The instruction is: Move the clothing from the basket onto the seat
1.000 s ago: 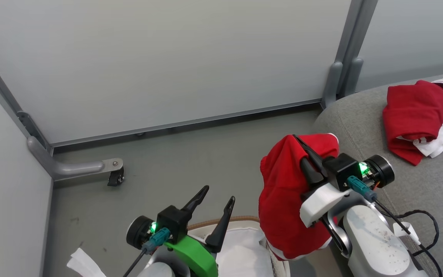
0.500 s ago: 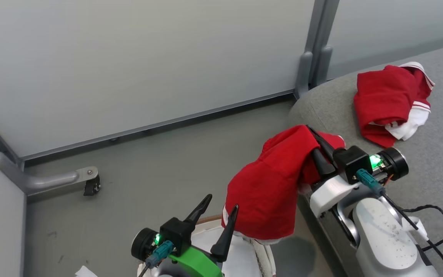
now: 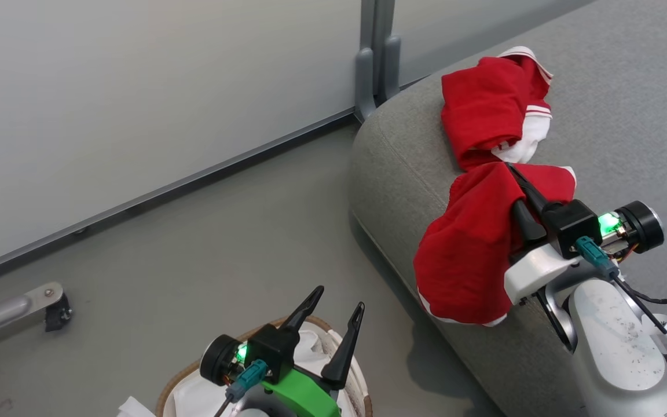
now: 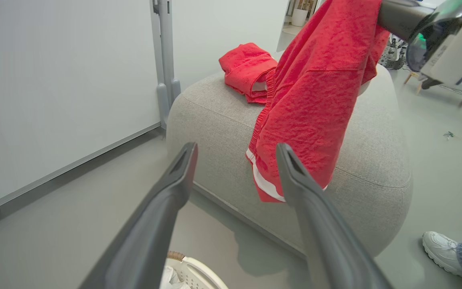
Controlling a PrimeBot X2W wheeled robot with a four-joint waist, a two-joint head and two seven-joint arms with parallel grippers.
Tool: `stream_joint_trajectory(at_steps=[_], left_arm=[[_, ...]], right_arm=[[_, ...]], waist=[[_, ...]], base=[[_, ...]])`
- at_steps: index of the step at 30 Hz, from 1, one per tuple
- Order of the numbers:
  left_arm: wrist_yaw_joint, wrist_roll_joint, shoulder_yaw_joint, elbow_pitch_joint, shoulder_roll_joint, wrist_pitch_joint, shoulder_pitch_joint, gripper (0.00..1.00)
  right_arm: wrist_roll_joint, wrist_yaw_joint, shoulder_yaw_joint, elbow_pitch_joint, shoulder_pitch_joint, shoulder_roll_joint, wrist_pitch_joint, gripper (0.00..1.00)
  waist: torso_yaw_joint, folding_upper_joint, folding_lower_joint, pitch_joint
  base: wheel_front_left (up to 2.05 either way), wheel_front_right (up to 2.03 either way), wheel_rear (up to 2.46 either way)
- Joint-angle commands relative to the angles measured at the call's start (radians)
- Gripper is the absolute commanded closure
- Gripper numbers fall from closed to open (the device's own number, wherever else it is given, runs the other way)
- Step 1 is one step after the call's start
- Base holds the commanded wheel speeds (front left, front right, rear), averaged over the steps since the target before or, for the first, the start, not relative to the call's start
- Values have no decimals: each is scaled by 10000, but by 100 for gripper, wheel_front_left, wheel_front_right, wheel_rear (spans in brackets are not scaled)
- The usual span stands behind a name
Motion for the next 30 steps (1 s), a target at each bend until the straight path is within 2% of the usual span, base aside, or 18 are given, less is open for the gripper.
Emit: stream_joint_trajectory(at_steps=[1,6,12,16,21,26,30], left_arm=[[-38,145,8,19,8,5,-225,0],[-88,235,-40,27,-7,5,-375,0],[-137,392,-155,73,41,5,-622,0],[-163,509,-258,68,184,5,-864,0],[-162,622,-352,-26,417,5,-1139,0],[-169,749,-433,-203,610,5,-1530,0],[-171,827,-486,-319,724,55,-1957,0]], right_arm=[[-67,-11,-48,-70,27,-45,-23,100],[104,-11,-226,-50,-41,-71,-23,100],[126,-12,-582,325,-971,-415,-23,100],[187,-12,-957,247,-2151,-980,-23,100],[88,-12,-1444,179,-3853,-2143,-23,100],[32,-12,-2027,719,-5381,-3386,162,100],[-139,-11,-2553,1196,-6268,-3938,424,100]], waist=[[-722,0,0,436],[-933,0,0,655],[-824,0,0,1152],[-577,0,0,1689],[-209,0,0,2333],[239,0,0,3073],[675,0,0,3707]], base=[[0,0,0],[0,0,0],[0,0,0],[0,0,0],[0,0,0],[0,0,0],[0,0,0]])
